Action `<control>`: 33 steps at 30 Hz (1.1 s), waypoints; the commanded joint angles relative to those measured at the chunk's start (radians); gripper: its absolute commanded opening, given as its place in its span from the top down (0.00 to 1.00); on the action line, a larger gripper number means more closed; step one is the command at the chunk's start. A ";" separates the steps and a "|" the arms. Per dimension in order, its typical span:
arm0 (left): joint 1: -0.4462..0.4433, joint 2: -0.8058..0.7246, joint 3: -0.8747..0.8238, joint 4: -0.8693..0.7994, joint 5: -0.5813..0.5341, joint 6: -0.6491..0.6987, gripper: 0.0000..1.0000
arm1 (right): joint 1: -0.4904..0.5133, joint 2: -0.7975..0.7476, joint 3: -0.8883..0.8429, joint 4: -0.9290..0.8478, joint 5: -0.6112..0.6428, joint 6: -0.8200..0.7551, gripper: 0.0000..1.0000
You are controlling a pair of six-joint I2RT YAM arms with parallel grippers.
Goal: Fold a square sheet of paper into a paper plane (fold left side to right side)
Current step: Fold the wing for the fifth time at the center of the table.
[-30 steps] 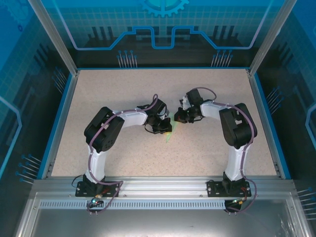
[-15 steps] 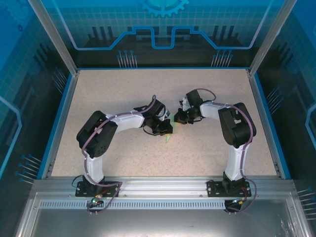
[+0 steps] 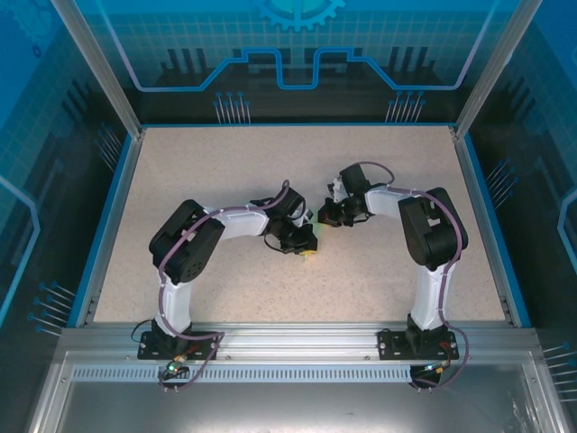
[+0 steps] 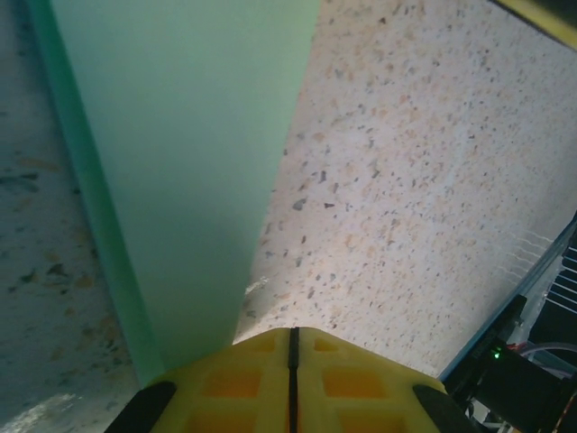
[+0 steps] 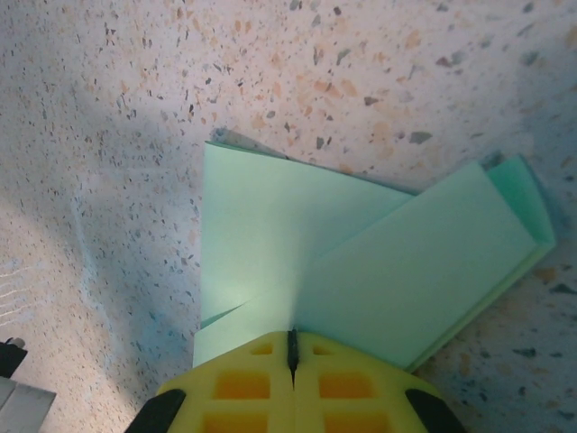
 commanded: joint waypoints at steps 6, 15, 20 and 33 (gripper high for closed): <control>0.001 0.026 -0.033 -0.034 -0.031 0.015 0.91 | 0.020 0.048 -0.002 -0.102 0.072 -0.026 1.00; 0.001 -0.017 -0.150 0.004 -0.032 -0.006 0.92 | 0.018 0.055 0.002 -0.108 0.073 -0.032 1.00; 0.003 -0.066 -0.247 0.044 -0.023 -0.033 0.93 | 0.016 0.054 0.002 -0.109 0.075 -0.031 1.00; 0.047 -0.241 -0.298 0.050 0.033 -0.041 0.95 | 0.022 0.045 0.002 -0.102 0.064 -0.032 1.00</control>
